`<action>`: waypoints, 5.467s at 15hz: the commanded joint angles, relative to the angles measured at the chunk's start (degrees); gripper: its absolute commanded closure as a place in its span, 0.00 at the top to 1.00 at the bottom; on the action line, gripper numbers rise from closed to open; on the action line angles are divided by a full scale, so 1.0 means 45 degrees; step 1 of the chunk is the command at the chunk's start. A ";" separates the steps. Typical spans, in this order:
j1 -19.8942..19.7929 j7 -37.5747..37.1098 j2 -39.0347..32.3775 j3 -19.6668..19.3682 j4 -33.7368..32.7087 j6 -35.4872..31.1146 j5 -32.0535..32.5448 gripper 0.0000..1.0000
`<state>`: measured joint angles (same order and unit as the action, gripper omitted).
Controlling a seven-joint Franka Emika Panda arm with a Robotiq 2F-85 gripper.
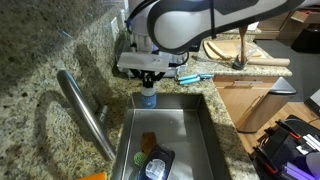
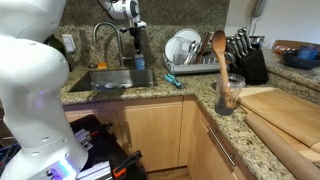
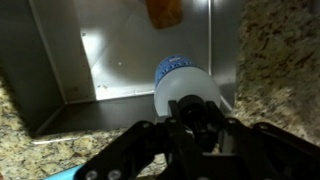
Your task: Move the soap bottle closer to the tap
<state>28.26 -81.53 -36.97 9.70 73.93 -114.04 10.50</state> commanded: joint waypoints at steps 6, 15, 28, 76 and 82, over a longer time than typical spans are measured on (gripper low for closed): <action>0.1195 0.0035 -0.2017 -0.0085 -0.3389 0.0343 0.0771 0.24; 0.1333 0.0293 -0.3868 -0.0865 -0.6705 0.0520 -0.0070 0.06; 0.1636 0.0290 -0.4521 -0.0966 -0.8500 0.2210 -0.0699 0.06; -0.0021 -0.4587 -0.5716 -0.3676 -1.1344 0.4823 -0.0291 1.00; -0.0216 -0.4918 -0.5990 -0.3600 -1.1743 0.7200 -0.0162 1.00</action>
